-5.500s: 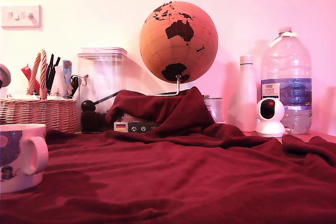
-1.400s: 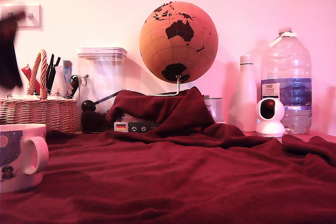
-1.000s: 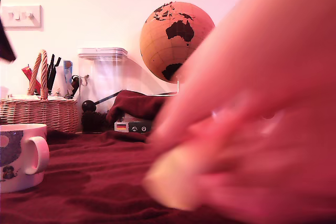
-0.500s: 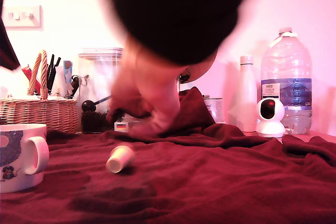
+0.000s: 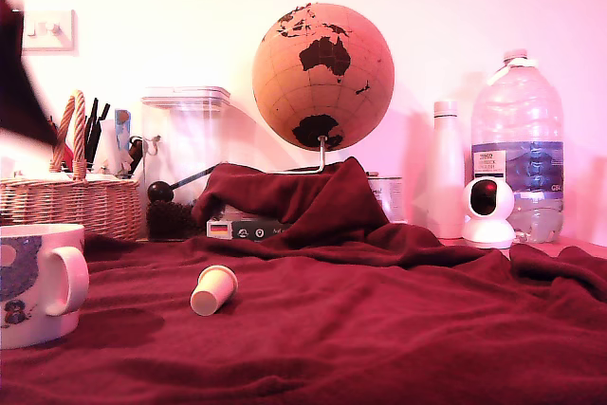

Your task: Pick up the coffee capsules on the table and drop them inside the coffee cup

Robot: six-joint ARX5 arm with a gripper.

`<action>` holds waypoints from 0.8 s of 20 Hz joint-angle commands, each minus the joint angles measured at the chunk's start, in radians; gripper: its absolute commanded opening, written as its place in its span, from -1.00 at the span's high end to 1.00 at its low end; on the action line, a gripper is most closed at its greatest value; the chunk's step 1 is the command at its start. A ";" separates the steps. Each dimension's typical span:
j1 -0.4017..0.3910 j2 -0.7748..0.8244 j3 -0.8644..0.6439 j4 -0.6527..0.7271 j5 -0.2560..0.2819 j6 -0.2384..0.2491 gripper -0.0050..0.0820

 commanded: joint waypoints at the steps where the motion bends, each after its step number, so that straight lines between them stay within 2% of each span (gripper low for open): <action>1: -0.016 -0.018 -0.015 0.002 -0.012 -0.005 0.94; 9: -0.024 -0.112 -0.015 0.013 -0.048 -0.002 0.94; 16: -0.026 -0.116 -0.015 0.027 -0.042 -0.003 0.94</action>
